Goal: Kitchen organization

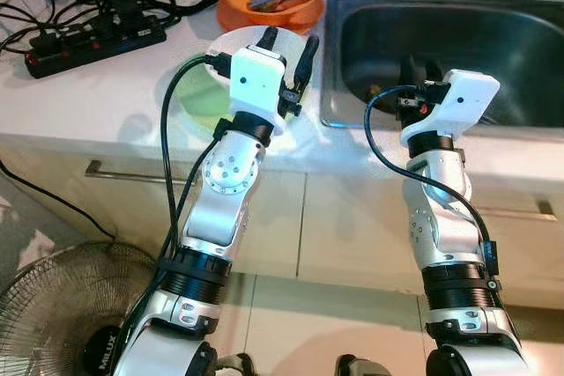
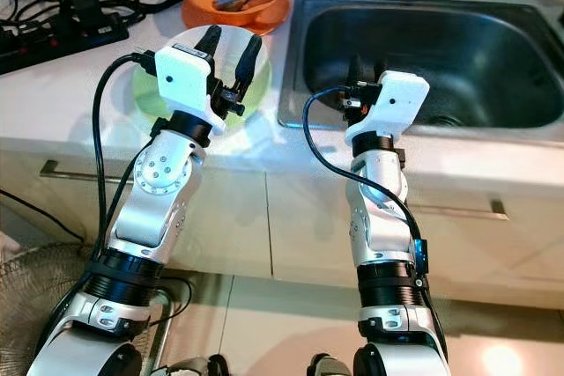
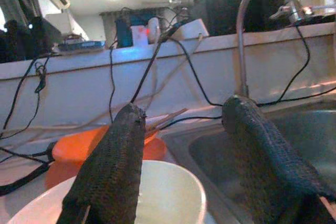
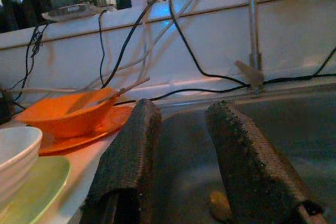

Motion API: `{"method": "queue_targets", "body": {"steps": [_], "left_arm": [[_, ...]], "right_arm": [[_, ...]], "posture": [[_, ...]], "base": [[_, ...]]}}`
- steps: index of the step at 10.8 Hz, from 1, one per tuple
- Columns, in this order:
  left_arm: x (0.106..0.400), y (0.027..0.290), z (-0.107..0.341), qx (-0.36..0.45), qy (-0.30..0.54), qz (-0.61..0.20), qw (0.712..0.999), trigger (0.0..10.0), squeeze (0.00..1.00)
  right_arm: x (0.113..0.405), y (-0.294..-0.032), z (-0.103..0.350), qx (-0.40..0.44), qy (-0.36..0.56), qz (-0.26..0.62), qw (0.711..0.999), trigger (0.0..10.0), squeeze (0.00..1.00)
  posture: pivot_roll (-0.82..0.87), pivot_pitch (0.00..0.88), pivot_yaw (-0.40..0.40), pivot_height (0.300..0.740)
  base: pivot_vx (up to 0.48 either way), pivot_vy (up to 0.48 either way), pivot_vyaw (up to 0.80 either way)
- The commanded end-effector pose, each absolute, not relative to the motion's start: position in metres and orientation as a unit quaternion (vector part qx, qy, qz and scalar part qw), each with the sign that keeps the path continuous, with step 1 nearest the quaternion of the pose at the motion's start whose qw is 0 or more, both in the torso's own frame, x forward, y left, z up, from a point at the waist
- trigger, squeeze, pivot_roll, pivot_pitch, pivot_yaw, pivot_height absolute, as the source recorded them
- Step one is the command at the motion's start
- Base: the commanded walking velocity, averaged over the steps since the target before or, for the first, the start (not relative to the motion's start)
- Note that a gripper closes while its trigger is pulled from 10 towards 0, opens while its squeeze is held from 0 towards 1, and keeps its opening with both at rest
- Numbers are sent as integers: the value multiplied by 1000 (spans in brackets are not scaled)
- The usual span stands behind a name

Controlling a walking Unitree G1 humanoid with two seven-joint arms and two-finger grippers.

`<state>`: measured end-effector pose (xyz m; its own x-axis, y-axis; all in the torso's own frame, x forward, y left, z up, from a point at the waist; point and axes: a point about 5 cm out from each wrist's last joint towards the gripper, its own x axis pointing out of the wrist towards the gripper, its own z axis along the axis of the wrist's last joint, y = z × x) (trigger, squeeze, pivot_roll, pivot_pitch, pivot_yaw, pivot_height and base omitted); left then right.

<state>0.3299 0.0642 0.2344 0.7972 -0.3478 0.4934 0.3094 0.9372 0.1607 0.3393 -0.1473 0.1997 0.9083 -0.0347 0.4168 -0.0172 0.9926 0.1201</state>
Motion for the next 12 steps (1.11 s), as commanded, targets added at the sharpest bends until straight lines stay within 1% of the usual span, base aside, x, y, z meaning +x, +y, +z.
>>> {"method": "queue_targets", "body": {"steps": [1, 2, 5, 6, 11, 12], "left_arm": [[329, 65, 242, 39, -281, -167, 944, 10000, 0], [329, 65, 242, 40, -282, -167, 944, 10000, 0], [328, 65, 245, 40, -289, -164, 942, 10000, 0], [328, 65, 245, 41, -289, -164, 942, 10000, 0], [327, 64, 245, 43, -290, -169, 941, 10000, 0], [327, 64, 246, 43, -290, -171, 941, 10000, 0]], "right_arm": [[339, -143, 209, 52, -232, 2, 971, 10000, 0], [339, -143, 209, 50, -233, 3, 971, 10000, 0], [339, -141, 210, 47, -240, 6, 970, 10000, 0], [339, -143, 211, 65, -240, 2, 969, 10000, 0], [341, -144, 208, 73, -234, -1, 969, 10000, 0], [342, -144, 208, 76, -232, -2, 970, 10000, 0]], "posture": [[4, 89, 48, 740], [5, 89, 48, 740], [7, 89, 46, 740], [7, 89, 47, 740], [11, 78, 49, 740], [12, 75, 50, 740]], "base": [[304, 0, 0], [300, 0, 0], [314, 0, 519], [330, 0, 0], [342, 0, 0], [345, 0, -800]]}}
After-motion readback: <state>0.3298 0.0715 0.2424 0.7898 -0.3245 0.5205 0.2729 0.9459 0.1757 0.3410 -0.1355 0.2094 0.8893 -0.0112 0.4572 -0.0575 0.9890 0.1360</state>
